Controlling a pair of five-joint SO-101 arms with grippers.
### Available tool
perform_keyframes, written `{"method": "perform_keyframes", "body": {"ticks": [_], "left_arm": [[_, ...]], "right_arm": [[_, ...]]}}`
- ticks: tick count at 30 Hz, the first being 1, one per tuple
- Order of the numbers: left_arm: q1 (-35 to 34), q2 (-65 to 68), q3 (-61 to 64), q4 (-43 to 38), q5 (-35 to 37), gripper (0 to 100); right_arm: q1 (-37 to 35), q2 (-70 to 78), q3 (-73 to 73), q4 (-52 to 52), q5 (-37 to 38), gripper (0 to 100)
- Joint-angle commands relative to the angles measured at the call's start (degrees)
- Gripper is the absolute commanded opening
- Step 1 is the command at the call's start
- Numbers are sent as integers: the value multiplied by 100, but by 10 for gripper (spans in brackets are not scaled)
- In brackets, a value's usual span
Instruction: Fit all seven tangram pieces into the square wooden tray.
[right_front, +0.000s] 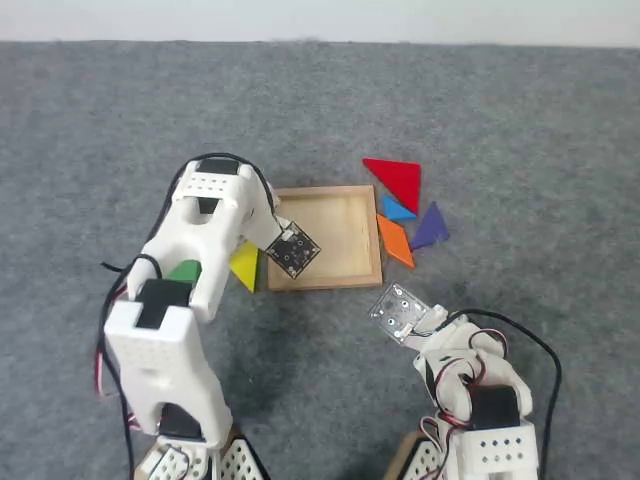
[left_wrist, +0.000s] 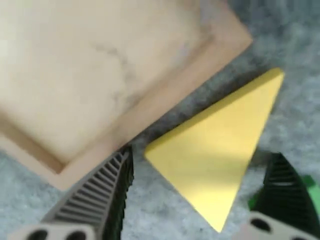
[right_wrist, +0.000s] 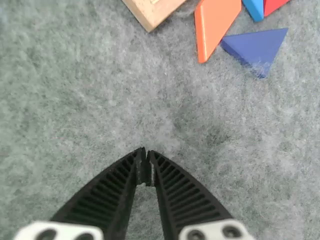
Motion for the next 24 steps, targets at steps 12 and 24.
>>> {"method": "perform_keyframes", "body": {"ticks": [12,24], "left_arm": [[167,281,-576,897,114,397],[167,290,-576,888,114,334]], "right_arm": [[-31,-101,79,66,53,6],[-22,-101,79,66,53,6]]}}
